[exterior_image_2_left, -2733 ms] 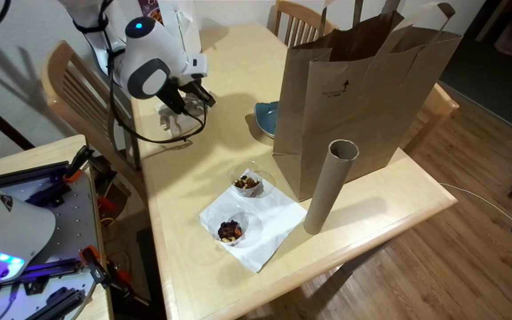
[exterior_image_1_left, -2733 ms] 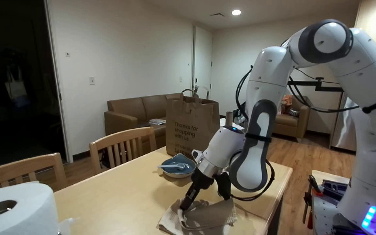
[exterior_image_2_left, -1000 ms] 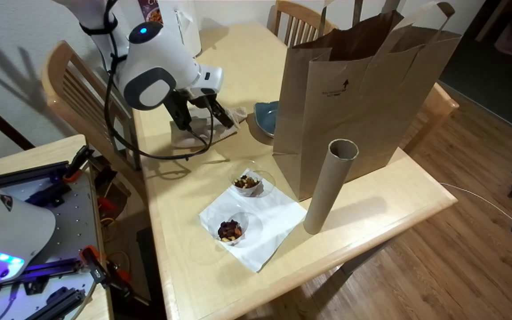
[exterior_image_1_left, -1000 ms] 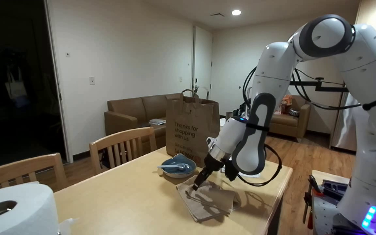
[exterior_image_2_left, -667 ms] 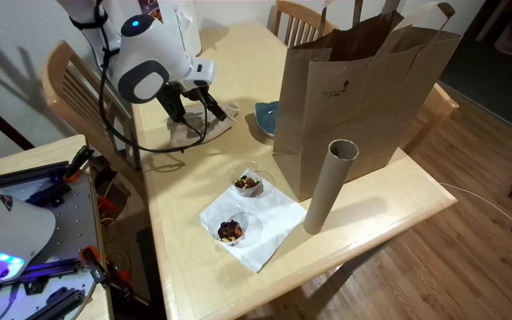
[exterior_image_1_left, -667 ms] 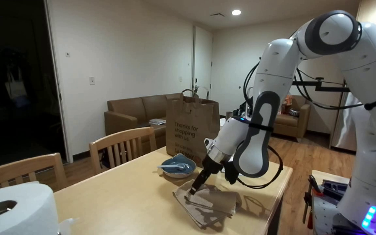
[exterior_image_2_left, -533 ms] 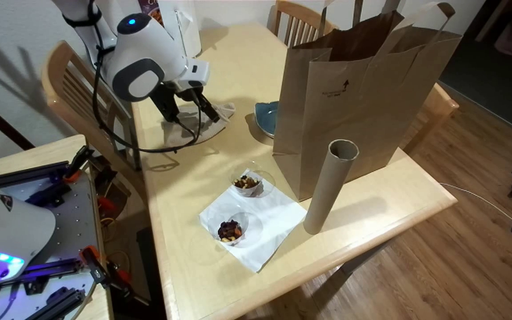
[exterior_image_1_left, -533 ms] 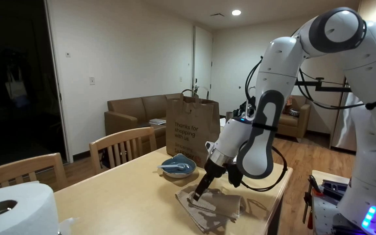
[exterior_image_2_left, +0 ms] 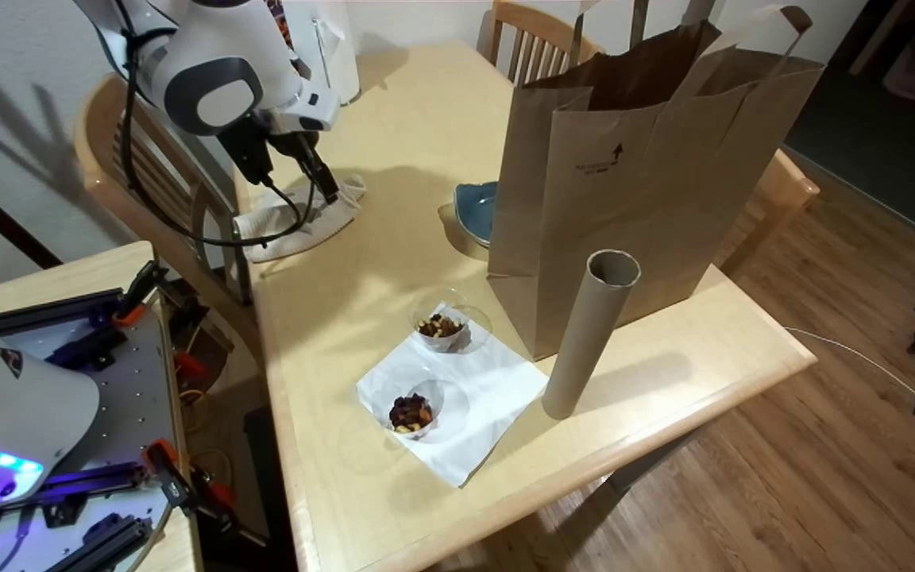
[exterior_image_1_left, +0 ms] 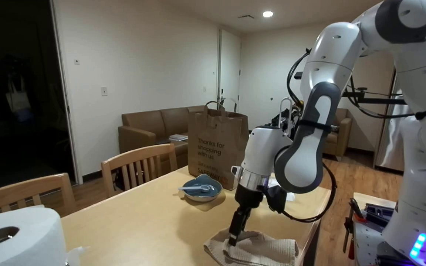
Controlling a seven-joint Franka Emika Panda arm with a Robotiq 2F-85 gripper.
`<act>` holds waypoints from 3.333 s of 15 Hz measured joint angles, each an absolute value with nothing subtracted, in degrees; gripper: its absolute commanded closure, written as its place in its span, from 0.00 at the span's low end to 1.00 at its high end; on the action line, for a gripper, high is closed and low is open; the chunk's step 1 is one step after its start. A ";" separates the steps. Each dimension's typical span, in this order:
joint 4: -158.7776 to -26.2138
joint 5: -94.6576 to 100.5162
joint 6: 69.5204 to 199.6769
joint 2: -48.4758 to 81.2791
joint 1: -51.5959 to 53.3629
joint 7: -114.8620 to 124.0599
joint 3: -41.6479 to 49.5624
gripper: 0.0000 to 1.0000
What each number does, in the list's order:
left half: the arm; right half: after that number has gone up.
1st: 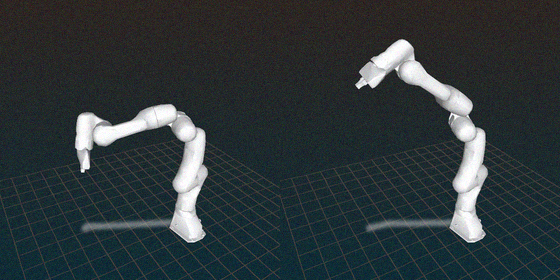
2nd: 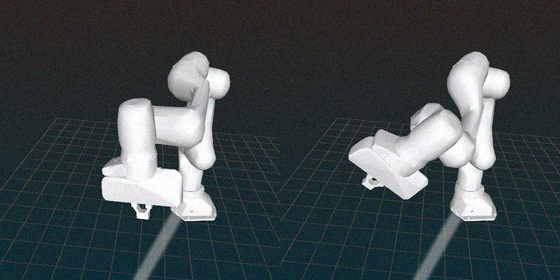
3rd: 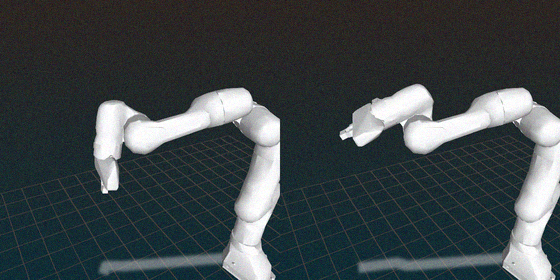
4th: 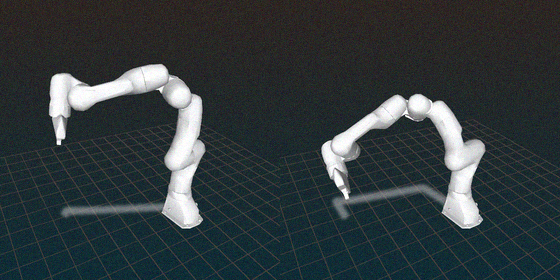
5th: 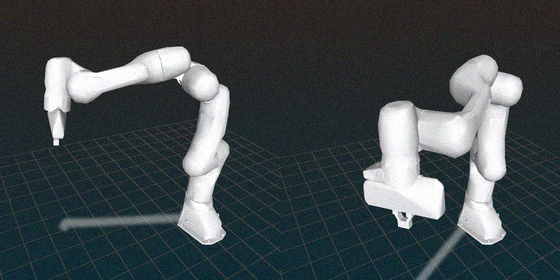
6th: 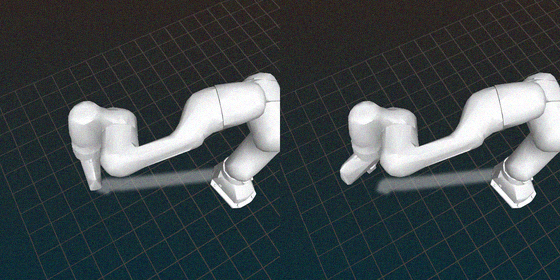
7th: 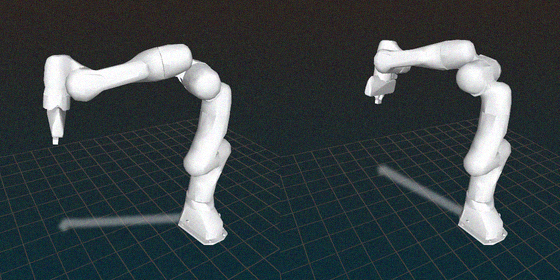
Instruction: Use the cloth to wipe the table.
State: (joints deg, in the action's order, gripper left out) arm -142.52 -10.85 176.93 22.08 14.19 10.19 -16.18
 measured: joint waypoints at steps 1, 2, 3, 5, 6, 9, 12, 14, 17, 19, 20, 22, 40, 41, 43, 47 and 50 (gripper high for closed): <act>-142.57 -10.85 176.93 22.09 14.05 10.18 -16.18 0.00; -142.65 -10.85 176.93 22.09 13.88 10.19 -16.19 0.00; -142.71 -10.85 176.93 22.09 13.73 10.19 -16.21 0.00; -142.75 -10.85 176.93 22.09 13.64 10.19 -16.21 0.00; -142.75 -10.85 176.93 22.09 13.64 10.19 -16.24 0.00; -142.51 -9.74 176.93 22.25 15.35 10.26 -14.34 0.00; -138.94 -7.41 174.03 22.47 21.87 12.09 -10.22 0.00; -134.88 -5.52 170.14 22.66 27.35 14.84 -7.69 0.00; -131.81 -4.45 167.63 23.20 29.96 16.67 -7.29 0.00; -132.22 -4.45 167.67 23.24 29.29 16.67 -7.28 0.00; -132.23 -4.45 167.67 23.32 29.15 16.67 -7.28 0.00; -132.26 -4.06 167.49 23.35 29.40 16.70 -7.20 0.00; -133.52 10.33 164.60 27.36 68.16 50.30 21.66 0.00; -133.72 10.33 163.84 27.40 68.66 51.48 21.66 0.00; -134.60 10.33 162.38 27.49 69.18 54.41 21.75 0.00; -137.00 11.30 159.02 27.48 69.47 60.57 22.77 0.00; -138.00 13.91 157.28 27.41 69.50 64.95 23.63 0.00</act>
